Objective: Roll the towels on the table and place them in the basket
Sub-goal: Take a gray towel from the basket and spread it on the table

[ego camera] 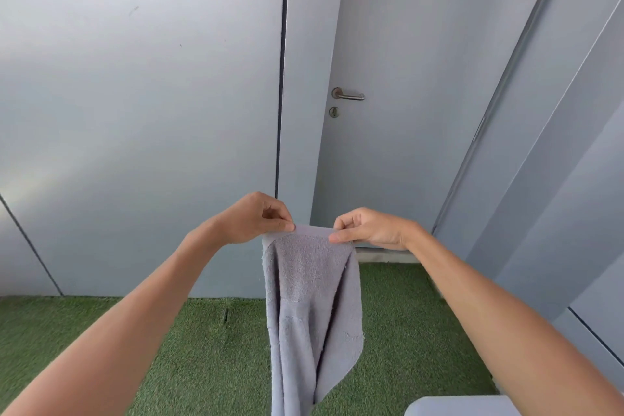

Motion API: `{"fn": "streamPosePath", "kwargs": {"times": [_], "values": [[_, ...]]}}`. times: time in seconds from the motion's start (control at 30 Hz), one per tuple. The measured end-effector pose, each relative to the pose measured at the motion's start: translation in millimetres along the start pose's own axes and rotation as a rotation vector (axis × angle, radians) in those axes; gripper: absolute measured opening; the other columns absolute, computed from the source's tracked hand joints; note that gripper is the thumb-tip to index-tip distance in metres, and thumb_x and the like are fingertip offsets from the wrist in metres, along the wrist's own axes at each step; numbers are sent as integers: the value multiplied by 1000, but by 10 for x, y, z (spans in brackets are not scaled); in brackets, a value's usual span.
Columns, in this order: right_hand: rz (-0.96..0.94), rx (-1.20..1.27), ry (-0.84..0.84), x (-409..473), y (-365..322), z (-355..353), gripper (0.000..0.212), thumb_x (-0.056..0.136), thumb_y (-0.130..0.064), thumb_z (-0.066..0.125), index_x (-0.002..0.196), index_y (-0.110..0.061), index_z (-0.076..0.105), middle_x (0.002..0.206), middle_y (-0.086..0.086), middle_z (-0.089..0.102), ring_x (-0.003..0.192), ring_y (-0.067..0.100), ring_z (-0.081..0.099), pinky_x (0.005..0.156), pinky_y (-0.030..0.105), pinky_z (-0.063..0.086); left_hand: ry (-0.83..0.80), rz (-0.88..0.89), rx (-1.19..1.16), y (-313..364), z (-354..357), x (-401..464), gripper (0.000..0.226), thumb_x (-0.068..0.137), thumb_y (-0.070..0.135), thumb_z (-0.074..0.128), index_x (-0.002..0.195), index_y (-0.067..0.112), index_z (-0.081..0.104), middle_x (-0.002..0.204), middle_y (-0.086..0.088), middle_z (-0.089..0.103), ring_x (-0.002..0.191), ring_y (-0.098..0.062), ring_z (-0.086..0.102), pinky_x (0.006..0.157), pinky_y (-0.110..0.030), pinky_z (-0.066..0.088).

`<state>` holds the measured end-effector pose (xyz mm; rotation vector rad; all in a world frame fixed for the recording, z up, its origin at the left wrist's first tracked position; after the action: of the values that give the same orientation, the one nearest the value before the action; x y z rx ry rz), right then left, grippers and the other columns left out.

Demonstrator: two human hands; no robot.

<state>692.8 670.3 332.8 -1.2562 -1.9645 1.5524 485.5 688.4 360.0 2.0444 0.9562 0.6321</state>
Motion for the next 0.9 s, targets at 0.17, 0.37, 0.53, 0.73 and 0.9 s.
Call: {"fn": "streamPosePath", "kwargs": {"times": [0.17, 0.37, 0.53, 0.73, 0.9], "values": [[147, -155, 55, -227, 412, -226, 25, 84, -31, 74, 91, -8, 70, 90, 2, 71, 88, 14, 65, 89, 31, 48, 88, -52, 147, -334, -133, -36, 3, 85, 18, 72, 82, 18, 73, 80, 1, 72, 73, -6, 63, 72, -27, 50], [51, -345, 300, -438, 358, -470, 19, 87, -36, 69, 90, -17, 74, 93, 5, 74, 88, 13, 68, 92, 35, 49, 213, -106, 189, -409, -100, -21, 12, 84, 18, 73, 90, 27, 70, 65, 7, 65, 57, -6, 52, 62, -21, 42], [-74, -553, 204, -225, -164, -144, 14, 86, -37, 70, 86, -23, 72, 74, 6, 65, 65, 11, 52, 65, 32, 39, 96, 43, -16, 17, 463, 223, 41, 84, 17, 74, 120, 35, 63, 69, 3, 62, 56, -5, 44, 57, -15, 36], [-88, -540, 174, -300, -243, -107, 16, 84, -39, 73, 82, -23, 74, 61, -8, 54, 58, 4, 43, 59, 25, 31, 9, 71, -98, 30, 670, 300, 11, 83, 18, 75, 94, 18, 77, 51, 12, 40, 50, -7, 28, 50, -20, 22], [29, -437, 151, -331, 41, -119, 19, 80, -36, 76, 86, -18, 74, 79, 4, 71, 70, 9, 59, 69, 29, 44, -13, 66, 7, 36, 747, 288, 5, 85, 18, 73, 80, 19, 72, 49, 16, 48, 49, -3, 35, 51, -14, 26]]}}
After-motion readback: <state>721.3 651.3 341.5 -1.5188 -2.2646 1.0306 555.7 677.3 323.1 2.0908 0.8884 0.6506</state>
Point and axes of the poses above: each hand's wrist, its own x-axis towards the middle knuckle, its own z-axis out of the palm, y = z × x, the point moved 6 cm from there along x, towards the middle knuckle
